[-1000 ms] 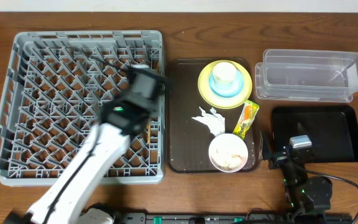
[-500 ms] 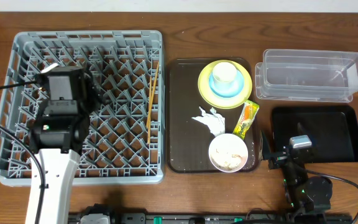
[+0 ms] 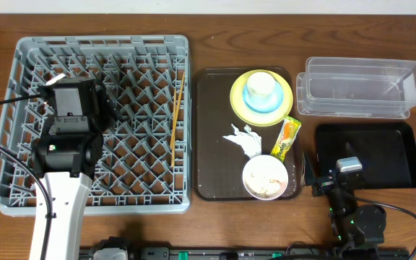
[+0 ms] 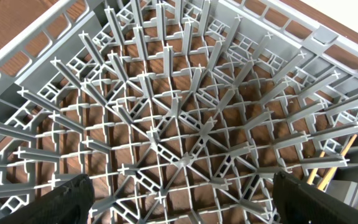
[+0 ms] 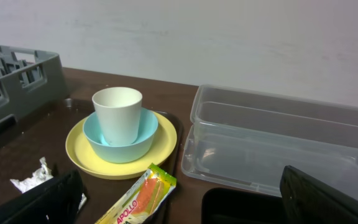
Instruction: Sort waste into correct bins and load items into the dishwasher rack
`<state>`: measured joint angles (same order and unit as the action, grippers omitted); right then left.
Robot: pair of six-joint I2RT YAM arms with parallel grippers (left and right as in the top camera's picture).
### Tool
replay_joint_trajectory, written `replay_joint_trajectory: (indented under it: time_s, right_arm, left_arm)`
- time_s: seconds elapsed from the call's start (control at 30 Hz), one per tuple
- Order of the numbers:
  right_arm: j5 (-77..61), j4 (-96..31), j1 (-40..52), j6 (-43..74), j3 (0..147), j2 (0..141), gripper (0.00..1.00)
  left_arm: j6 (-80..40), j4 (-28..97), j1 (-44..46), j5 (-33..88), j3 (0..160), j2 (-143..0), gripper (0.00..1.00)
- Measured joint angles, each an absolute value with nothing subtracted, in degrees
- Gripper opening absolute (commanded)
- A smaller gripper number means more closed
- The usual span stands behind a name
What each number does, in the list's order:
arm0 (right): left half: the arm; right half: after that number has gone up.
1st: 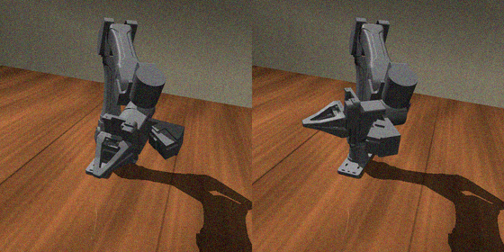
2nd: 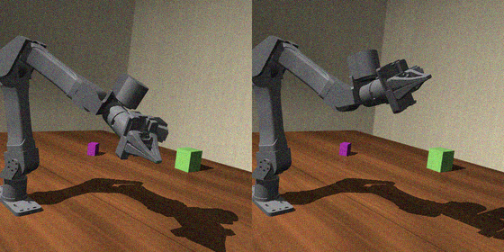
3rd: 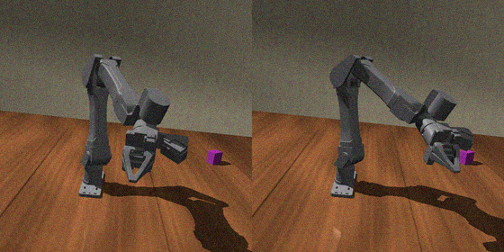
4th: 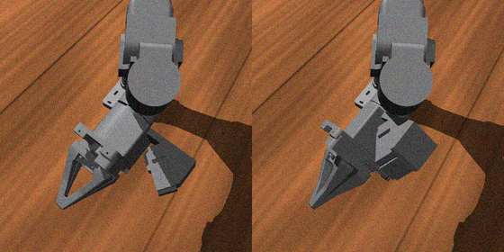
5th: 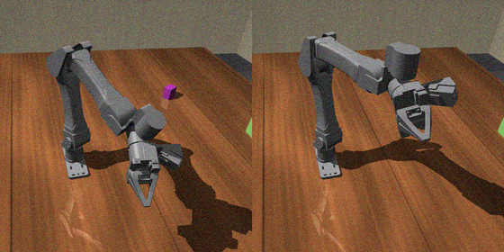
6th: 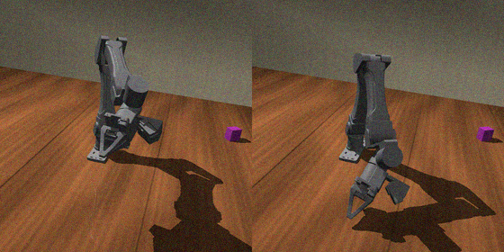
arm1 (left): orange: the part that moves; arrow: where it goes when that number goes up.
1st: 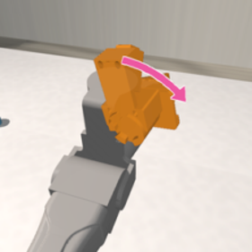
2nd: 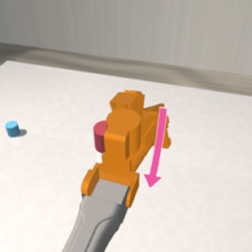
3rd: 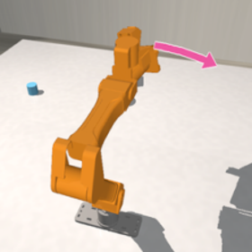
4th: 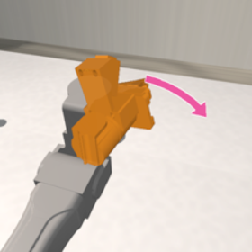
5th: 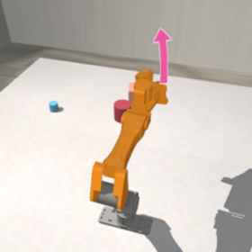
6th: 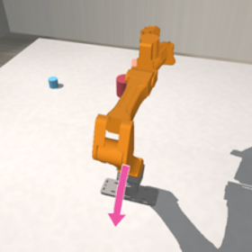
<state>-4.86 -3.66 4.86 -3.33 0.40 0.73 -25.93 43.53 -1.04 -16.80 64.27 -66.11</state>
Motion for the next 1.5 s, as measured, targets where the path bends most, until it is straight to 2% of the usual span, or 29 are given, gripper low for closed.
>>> replay_joint_trajectory:
  time_s: [1.5]
  right_arm:
    - [-4.9,-3.7,4.9,-3.3,0.4,0.7,0.99]
  left_arm:
    - [-25.9,43.5,-1.0,-16.8,64.3,-66.1,0.95]
